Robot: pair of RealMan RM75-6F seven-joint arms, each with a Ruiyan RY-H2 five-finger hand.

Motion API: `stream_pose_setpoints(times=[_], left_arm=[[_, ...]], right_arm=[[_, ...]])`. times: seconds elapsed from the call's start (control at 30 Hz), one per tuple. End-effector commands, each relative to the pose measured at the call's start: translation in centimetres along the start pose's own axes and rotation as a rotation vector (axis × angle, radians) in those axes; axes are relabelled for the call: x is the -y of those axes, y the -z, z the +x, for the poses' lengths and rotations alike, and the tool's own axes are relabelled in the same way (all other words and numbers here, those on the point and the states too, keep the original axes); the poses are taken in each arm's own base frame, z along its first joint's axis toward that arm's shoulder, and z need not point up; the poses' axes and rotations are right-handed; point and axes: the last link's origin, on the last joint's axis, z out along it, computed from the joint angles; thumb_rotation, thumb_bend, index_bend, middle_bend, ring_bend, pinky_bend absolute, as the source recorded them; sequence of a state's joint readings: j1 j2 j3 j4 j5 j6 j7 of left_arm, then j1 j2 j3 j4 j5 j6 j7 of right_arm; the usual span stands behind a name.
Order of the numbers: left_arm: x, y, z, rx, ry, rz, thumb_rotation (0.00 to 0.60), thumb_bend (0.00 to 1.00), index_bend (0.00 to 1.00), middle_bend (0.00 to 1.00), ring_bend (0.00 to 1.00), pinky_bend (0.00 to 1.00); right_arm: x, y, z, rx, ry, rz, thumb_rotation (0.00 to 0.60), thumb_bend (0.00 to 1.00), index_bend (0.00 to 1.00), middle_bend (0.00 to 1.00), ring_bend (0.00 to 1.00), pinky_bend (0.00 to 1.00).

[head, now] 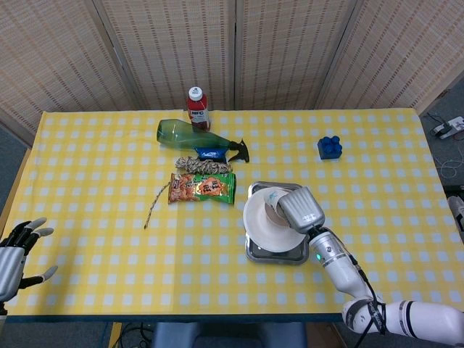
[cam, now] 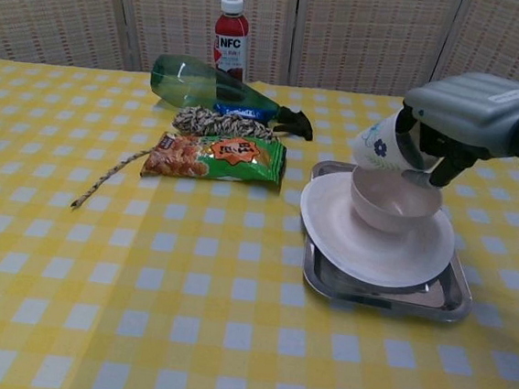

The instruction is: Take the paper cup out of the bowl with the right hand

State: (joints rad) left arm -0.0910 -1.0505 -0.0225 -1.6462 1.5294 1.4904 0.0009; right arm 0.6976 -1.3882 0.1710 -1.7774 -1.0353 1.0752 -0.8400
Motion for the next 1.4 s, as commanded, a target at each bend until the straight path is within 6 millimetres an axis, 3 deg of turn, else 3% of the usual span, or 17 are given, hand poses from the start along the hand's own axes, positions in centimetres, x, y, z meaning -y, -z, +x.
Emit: stream_pose_setpoints(times=[0.03,0.2,0.43,0.63,1.03,1.4], left_arm=[[0.0,0.0,0.0,0.0,0.0,0.0,0.6,0.02,0.35,0.17,0.14,0.35],[0.0,0.1,0.2,-0.005,-0.001,0.002,0.6,0.02,0.35,0.17,0.14,0.35],[0.1,0.2,0.6,-0.013,0.005,0.007,0.6,0.02,0.34,0.17,0.14,0.35],[0.8,0.3,1.2,-0.024,0.019,0.025,0.6,0.02,0.34,0.17,0.14,0.35],[1.1,0.7,1.7,-0.02,0.02,0.035,0.6,0.02,0.34,0.17,0.14,0.35],[0.8,0.8,1.4,-0.006,0.009,0.025,0.6,0.02,0.35,0.17,0.14,0.35]], right_arm=[[0.9,0.4,3.1,-0.077,0.01,0.022,0.6,0.38,0.69,1.0,1.0,1.0],[3.2,-0.3,4.6,-0.09,-0.027,0.082,0.6,0.38,0.69,1.0,1.0,1.0],[7.1,-3.2,2.3,0.037,-0.125,0.175,0.6,0.38,0.69,1.0,1.0,1.0],[9.3,-4.9,0.0,0.128,-0.19,0.222,0.6,0.38,0.69,1.0,1.0,1.0],[10.2,-5.9,-0.9,0.181,-0.274,0.251,0.6,0.37,0.68,1.0,1.0,1.0],[10.0,-5.9,-0.7,0.158,-0.276,0.257,0.6,0.27,0.53,1.0,1.0,1.0]])
